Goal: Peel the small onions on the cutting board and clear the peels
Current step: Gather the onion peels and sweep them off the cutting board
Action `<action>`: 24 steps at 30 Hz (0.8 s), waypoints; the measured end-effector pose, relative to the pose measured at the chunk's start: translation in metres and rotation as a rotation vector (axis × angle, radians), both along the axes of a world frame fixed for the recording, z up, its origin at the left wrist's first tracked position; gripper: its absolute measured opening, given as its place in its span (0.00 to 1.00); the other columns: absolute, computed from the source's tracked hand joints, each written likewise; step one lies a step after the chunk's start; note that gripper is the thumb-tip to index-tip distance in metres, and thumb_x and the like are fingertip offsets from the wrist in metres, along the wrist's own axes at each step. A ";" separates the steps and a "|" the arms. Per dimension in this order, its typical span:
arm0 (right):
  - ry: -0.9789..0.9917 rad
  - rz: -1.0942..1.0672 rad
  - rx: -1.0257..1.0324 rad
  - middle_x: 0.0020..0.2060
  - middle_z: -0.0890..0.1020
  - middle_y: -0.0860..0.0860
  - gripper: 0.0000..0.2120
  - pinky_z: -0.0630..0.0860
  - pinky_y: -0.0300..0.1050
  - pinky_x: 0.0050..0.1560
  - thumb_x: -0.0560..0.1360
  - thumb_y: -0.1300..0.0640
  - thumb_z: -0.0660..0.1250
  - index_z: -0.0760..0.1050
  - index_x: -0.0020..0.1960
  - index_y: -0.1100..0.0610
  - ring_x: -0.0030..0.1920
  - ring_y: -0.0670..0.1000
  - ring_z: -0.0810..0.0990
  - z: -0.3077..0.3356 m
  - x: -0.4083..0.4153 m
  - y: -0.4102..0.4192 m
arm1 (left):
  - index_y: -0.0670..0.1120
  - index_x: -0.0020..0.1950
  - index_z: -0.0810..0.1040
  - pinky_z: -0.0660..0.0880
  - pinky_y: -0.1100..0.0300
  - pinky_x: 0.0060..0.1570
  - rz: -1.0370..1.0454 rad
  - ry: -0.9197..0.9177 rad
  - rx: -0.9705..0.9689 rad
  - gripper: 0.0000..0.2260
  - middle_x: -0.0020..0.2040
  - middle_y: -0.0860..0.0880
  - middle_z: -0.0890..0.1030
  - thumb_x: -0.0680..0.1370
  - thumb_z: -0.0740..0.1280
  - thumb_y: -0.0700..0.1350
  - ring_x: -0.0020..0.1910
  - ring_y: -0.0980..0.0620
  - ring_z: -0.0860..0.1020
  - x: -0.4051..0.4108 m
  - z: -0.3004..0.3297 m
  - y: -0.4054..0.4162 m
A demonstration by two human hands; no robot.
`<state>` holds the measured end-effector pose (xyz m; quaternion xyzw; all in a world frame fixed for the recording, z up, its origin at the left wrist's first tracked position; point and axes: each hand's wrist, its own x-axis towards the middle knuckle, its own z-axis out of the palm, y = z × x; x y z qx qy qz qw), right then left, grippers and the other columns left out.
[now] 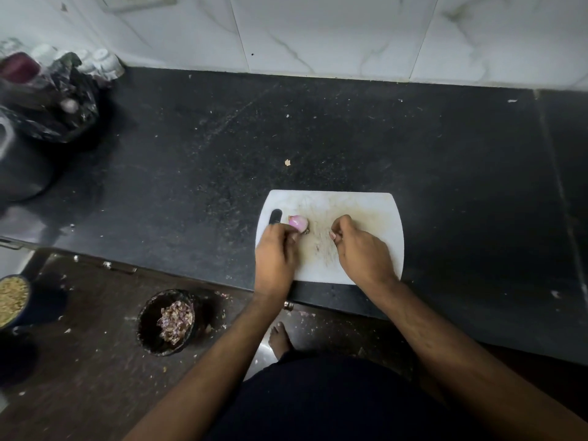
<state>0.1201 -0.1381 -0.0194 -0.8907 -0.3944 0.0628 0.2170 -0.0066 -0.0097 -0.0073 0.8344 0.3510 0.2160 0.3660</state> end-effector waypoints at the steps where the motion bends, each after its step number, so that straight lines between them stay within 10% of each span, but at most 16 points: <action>1: 0.010 0.019 -0.001 0.42 0.84 0.49 0.07 0.79 0.52 0.36 0.84 0.49 0.60 0.68 0.58 0.52 0.39 0.56 0.83 0.002 -0.001 0.006 | 0.42 0.58 0.78 0.74 0.68 0.47 0.048 -0.035 -0.063 0.06 0.52 0.49 0.82 0.82 0.67 0.37 0.46 0.53 0.79 0.000 0.006 0.005; 7: 0.016 0.063 -0.151 0.48 0.85 0.51 0.13 0.78 0.51 0.41 0.82 0.45 0.63 0.71 0.61 0.51 0.47 0.59 0.84 0.007 -0.007 0.038 | 0.50 0.82 0.62 0.71 0.68 0.52 -0.228 0.191 -0.094 0.32 0.51 0.48 0.79 0.80 0.70 0.39 0.49 0.56 0.77 0.018 0.006 0.038; 24: -0.185 0.058 -0.046 0.38 0.82 0.47 0.05 0.66 0.44 0.27 0.83 0.49 0.60 0.66 0.53 0.49 0.33 0.56 0.82 -0.008 -0.012 0.037 | 0.50 0.66 0.80 0.67 0.79 0.45 -0.409 0.214 -0.123 0.14 0.49 0.45 0.79 0.80 0.69 0.41 0.47 0.53 0.78 0.026 0.000 0.061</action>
